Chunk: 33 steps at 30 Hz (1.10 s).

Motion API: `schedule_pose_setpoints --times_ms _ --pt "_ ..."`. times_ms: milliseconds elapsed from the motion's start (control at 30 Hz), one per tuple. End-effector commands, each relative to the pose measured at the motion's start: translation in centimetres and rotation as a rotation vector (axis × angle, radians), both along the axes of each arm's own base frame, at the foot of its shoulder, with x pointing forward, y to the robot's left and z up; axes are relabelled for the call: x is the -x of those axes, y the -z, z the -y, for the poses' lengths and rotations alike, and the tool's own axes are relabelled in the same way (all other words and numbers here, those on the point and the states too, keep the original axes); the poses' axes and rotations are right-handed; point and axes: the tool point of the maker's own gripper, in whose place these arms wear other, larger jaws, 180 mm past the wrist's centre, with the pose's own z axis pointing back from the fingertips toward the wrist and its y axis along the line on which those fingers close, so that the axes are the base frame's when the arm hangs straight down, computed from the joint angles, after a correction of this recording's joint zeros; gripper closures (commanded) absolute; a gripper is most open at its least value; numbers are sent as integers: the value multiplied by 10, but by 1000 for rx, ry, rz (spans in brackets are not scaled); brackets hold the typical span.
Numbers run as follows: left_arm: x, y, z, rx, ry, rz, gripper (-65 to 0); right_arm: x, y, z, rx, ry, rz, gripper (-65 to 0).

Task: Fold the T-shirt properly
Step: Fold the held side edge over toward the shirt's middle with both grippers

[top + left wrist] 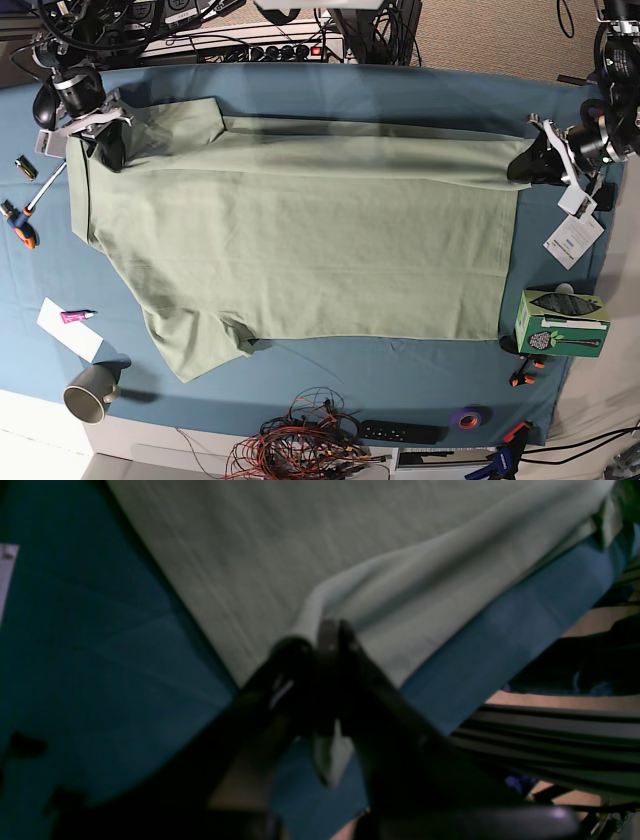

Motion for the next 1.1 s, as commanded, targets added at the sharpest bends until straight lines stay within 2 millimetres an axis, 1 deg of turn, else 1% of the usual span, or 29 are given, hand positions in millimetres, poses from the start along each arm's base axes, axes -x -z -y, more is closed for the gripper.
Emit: schedule_pose_setpoints --times_ms 0,233,467,533,567,600,633,667,700,733,900,967,1000,1067 --pt "-7 -12 -3 0 3 44 0 -7 -18 6 24 -1 66 0" --pt "-6 -11 -3 -5 6 36 0 -15 -23 8 42 -1 82 0" --pt "-6 -10 -3 -6 6 36 0 -15 -21 8 48 -1 74 0" --pt "-6 -8 -6 -30 6 32 0 -15 -21 9 52 -1 70 0" --pt "-5 -6 -8 -46 5 30 -47 -15 -21 9 52 -1 71 0" --pt "-5 -5 -9 -55 5 28 -135 -15 -21 9 52 -1 71 -45" --pt "-5 -4 -9 -56 5 28 -218 -15 -21 9 51 -1 72 -134" --pt "-5 -4 -9 -59 5 27 -274 -15 -21 9 51 -1 72 -219" --pt "-6 -3 -12 -61 -17 17 -297 -15 -21 9 51 -1 72 -274" --pt "-7 -1 -14 -67 -37 8 -299 -15 -21 9 51 -1 73 -283" --pt "-7 2 -19 -99 -44 4 -298 -15 -24 10 50 6 87 -283" --pt "-7 2 -22 -108 -46 -1 -298 -12 -25 13 37 14 85 -283" --pt "-7 1 -25 -114 -51 2 -298 -9 -26 15 25 22 85 -283" --pt "-11 -7 -39 -129 -88 22 -298 -1 -30 23 3 49 92 -283"
